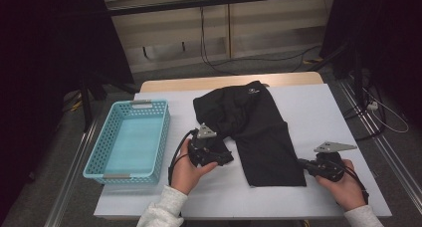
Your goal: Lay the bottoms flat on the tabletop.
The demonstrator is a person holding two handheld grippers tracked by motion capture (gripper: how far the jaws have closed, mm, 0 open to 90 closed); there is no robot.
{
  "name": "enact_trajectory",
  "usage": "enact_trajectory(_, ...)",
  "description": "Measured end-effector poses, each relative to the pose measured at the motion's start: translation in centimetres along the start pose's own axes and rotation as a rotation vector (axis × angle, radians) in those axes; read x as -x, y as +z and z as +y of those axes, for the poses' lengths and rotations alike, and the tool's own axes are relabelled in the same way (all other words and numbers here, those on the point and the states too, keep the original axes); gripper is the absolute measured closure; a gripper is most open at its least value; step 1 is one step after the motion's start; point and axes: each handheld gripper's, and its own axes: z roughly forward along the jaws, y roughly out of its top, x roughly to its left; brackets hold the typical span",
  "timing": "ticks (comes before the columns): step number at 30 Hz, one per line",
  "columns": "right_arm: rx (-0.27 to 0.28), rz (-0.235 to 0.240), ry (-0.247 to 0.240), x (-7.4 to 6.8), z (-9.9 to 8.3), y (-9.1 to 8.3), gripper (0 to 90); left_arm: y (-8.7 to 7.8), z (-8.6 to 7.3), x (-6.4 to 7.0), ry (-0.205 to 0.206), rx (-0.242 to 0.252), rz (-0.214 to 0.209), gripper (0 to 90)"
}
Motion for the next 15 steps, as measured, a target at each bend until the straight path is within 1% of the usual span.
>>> enact_trajectory(3,0.005,0.000,0.000,0.0,0.0,0.1,90.0,0.2,0.0,0.4,0.004,0.004,-0.010,23.4)
enact_trajectory(5,0.006,0.002,0.002,0.0,0.0,0.1,90.0,0.5,0.0,0.8,0.017,0.003,-0.016,23.3)
enact_trajectory(7,0.008,0.002,0.002,0.0,0.0,0.1,90.0,0.8,0.1,1.4,0.025,0.017,-0.021,23.3)
enact_trajectory(8,0.008,0.003,0.002,0.0,0.0,0.1,90.0,0.9,0.1,1.6,0.032,0.015,-0.032,23.5)
enact_trajectory(11,0.009,0.003,-0.001,-0.1,0.0,0.2,90.0,1.4,0.2,2.4,0.031,0.019,-0.053,25.1)
enact_trajectory(14,0.009,0.004,-0.002,-0.1,0.0,0.2,90.0,1.9,0.2,3.0,0.026,0.028,-0.053,26.9)
enact_trajectory(15,0.008,0.004,-0.003,-0.1,0.0,0.2,90.0,2.1,0.2,3.1,0.022,0.025,-0.065,28.4)
